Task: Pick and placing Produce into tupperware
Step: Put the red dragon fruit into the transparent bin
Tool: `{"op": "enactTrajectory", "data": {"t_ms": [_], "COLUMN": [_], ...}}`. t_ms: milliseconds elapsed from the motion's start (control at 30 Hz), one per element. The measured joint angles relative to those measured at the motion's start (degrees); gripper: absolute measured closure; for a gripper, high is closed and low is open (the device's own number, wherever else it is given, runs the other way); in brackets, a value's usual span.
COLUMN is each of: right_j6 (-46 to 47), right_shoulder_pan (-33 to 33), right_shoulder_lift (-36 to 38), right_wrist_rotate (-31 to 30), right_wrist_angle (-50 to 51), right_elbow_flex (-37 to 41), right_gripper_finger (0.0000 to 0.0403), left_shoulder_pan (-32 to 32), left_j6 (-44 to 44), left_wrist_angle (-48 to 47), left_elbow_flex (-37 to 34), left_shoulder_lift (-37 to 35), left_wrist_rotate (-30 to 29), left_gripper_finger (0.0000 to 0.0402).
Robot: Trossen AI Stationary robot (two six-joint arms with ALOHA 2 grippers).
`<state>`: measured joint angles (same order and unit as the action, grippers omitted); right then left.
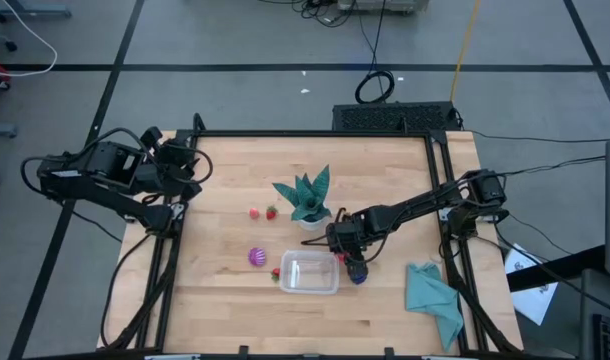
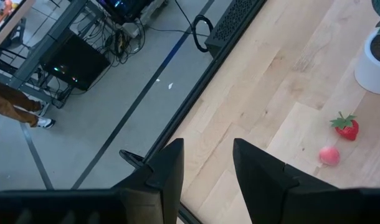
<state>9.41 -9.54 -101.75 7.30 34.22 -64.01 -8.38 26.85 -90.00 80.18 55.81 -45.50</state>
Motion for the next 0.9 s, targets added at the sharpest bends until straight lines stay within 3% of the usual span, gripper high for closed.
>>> {"op": "enactTrajectory", "data": {"t_ms": [533,900], "right_j6": [1.48,4.79], "right_shoulder_pan": [0.0,-0.48], "right_shoulder_lift": [4.43,7.28], "right_wrist_rotate": [-4.71,-4.76], "right_wrist_angle": [3.79,7.08], "right_elbow_flex": [0.13,0.09], "right_gripper_finger": [0.0192,0.0192], "left_shoulder_pan": [-0.02,-0.01], "left_j6": [-0.02,-0.04], "left_wrist_angle": [-0.01,-0.02], "left_elbow_flex": [0.0,0.0], "left_shoulder_lift": [0.01,0.0], "left_wrist_rotate": [0.02,0.04], "left_gripper_finger": [0.0256,0.0256]}}
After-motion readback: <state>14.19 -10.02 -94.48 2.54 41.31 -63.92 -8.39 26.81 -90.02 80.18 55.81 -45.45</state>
